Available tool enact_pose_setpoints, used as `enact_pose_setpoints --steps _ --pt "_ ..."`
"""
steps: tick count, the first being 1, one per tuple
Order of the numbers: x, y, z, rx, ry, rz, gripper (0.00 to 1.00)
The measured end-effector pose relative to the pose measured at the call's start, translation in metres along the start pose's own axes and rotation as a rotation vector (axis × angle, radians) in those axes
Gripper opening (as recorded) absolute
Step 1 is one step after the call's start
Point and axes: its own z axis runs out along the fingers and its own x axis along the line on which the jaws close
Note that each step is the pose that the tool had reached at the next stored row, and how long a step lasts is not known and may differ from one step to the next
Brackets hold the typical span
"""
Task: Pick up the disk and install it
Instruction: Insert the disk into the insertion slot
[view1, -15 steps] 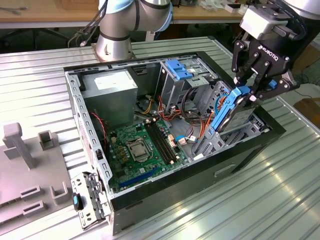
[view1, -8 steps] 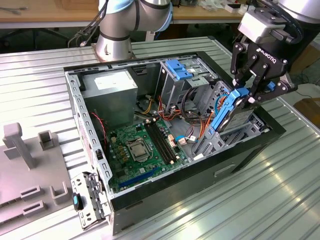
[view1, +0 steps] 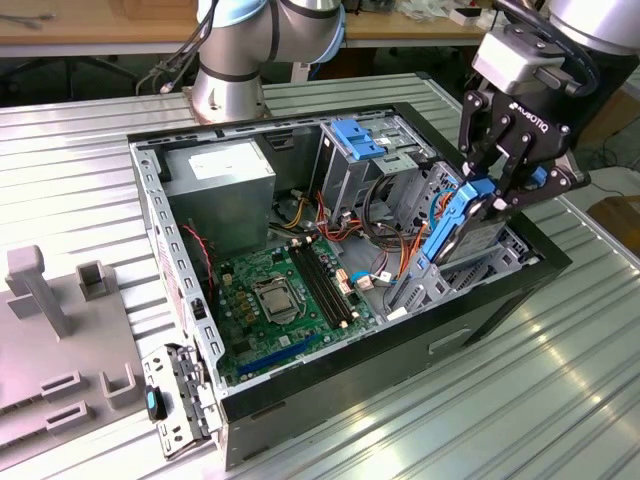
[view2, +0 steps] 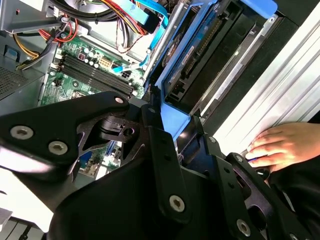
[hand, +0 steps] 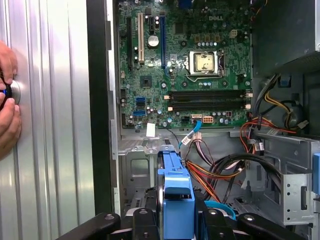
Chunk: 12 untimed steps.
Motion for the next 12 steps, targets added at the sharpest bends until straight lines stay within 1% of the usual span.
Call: enact_pose_setpoints --steps 12 --pt "0.0000 0.0002 0.0074 -0.0001 0.0000 0.000 0.37"
